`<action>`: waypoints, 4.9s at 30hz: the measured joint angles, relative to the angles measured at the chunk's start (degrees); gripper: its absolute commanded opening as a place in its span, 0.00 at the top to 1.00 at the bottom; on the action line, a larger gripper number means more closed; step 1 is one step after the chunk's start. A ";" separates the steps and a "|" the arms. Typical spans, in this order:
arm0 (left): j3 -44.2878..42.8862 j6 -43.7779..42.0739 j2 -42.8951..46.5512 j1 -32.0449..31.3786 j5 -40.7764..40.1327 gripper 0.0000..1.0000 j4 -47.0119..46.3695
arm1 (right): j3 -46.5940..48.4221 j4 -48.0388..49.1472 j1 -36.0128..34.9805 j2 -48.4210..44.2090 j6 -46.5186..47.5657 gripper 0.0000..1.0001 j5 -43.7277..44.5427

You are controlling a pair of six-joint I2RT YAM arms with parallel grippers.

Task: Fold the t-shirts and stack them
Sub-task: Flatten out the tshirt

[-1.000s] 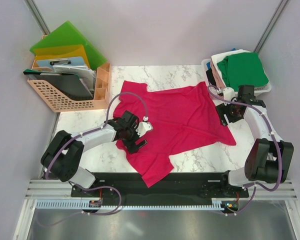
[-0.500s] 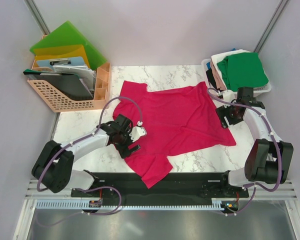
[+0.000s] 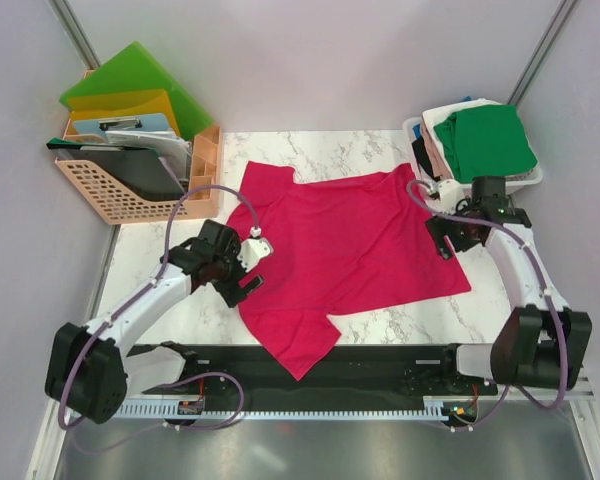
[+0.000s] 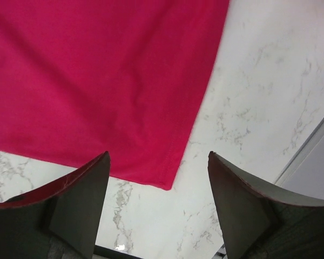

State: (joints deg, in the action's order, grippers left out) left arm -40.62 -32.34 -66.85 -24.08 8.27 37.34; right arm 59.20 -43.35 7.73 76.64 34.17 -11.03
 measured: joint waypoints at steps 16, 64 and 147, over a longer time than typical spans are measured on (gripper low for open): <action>-3.76 4.87 3.23 -0.37 7.04 0.01 0.61 | -4.46 -0.31 -10.97 -5.75 -0.09 0.18 1.77; -4.76 0.96 -15.19 8.57 5.64 0.01 -2.71 | -8.83 6.58 -10.67 -4.04 -0.55 0.17 6.91; -6.08 8.87 18.53 8.57 -6.27 0.01 -10.82 | 24.26 28.20 -16.37 41.59 -30.03 0.18 14.99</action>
State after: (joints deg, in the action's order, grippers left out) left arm -46.70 -23.46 -48.31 -15.51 2.00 26.52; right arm 83.46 -15.16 -8.64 118.24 4.14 3.97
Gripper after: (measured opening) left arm 0.983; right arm 0.827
